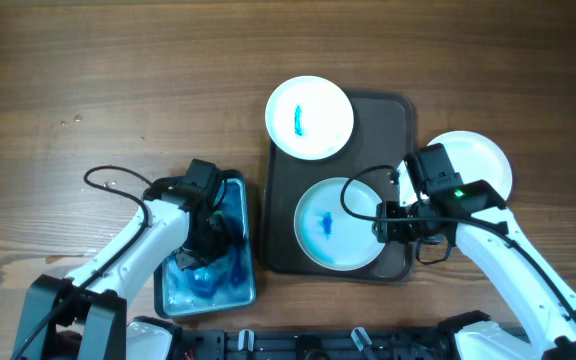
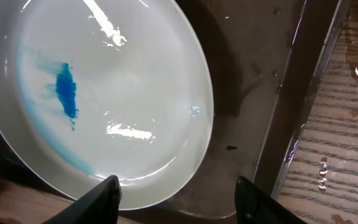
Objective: Clean dirty plates on tray and stack at the side
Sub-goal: 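Grasp and dip the sponge in the basin water with the left gripper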
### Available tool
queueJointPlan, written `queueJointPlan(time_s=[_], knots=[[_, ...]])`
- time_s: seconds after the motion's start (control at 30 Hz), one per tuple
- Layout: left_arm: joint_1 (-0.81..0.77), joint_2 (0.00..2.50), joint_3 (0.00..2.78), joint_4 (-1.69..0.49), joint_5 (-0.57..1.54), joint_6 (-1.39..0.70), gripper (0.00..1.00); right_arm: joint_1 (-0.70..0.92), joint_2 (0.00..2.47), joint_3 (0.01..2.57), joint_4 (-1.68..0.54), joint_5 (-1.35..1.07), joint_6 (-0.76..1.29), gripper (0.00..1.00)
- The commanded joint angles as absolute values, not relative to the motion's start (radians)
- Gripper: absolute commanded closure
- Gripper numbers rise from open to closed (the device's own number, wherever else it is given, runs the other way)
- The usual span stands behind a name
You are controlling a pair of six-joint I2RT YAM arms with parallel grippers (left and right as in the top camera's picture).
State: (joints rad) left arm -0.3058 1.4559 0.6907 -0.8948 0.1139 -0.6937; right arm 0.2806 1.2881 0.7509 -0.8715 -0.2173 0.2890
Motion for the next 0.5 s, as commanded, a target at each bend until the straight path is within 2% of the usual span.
queueJointPlan(time_s=[0.0,0.2,0.3,0.33,0.37,0.47], knots=[[-0.303,1.459,0.673,-0.883,0.144,-0.746,0.96,0.276,1.271,0.773,-0.875,-0.226,0.291,0.40],[-0.303,1.459,0.729,-0.932,0.168,-0.749,0.96,0.276,1.271,0.773,-0.875,-0.226,0.292,0.41],[-0.303,1.459,0.817,-0.997,0.165,-0.738,0.51,0.276,1.271,0.773,-0.876,-0.226,0.291,0.40],[-0.303,1.459,0.849,-1.018,0.159,-0.738,0.40,0.276,1.271,0.773,-0.876,-0.226,0.290,0.40],[-0.303,1.459,0.868,-1.028,0.155,-0.738,0.34,0.276,1.271,0.773,-0.876,-0.226,0.291,0.40],[-0.303,1.459,0.878,-1.031,0.135,-0.739,0.29,0.276,1.271,0.773,-0.876,-0.226,0.291,0.40]])
